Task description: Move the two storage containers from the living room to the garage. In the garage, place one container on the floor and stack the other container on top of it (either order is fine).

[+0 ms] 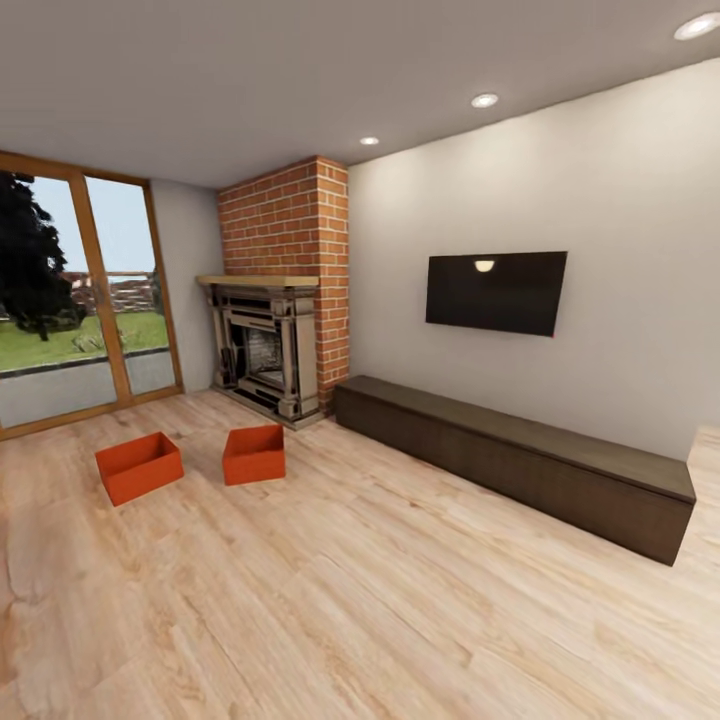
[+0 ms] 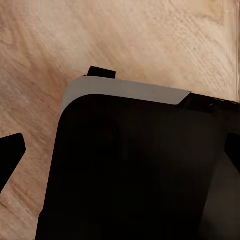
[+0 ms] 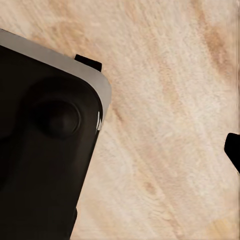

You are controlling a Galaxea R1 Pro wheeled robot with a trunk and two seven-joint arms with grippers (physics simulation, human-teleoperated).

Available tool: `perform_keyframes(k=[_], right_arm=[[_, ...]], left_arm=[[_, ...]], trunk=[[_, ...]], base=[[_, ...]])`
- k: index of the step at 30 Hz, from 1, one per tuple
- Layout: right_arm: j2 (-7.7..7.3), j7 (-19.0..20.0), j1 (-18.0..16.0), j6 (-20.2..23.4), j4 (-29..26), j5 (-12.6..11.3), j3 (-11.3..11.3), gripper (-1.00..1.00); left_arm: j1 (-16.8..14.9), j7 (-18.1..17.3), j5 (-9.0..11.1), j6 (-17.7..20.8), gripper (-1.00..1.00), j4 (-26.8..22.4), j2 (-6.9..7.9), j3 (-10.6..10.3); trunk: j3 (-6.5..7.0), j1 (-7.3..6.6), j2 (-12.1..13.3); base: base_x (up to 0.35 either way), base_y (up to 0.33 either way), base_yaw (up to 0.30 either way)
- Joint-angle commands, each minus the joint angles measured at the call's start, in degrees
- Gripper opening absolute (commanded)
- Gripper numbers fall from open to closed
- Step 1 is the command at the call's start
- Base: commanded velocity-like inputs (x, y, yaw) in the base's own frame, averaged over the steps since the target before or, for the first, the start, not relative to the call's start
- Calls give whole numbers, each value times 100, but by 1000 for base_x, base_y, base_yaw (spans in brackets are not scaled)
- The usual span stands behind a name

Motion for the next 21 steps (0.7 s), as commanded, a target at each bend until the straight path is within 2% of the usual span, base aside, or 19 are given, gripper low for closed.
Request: perform_keyframes(k=[1,8,21], right_arm=[[3,0,-7,-40,18,-59,48,100],[55,13,-7,-39,18,-68,48,100],[35,-2,-7,-68,18,-101,39,100]], left_arm=[[0,6,34,-11,100,-5,-1,0],[-1,6,34,-11,100,-7,-1,0],[0,6,36,-10,100,-5,-1,0]], trunk=[[-6,3,-3],[-6,3,-3],[-6,3,-3]], base=[[315,-74,0],[315,-17,7],[318,0,250]])
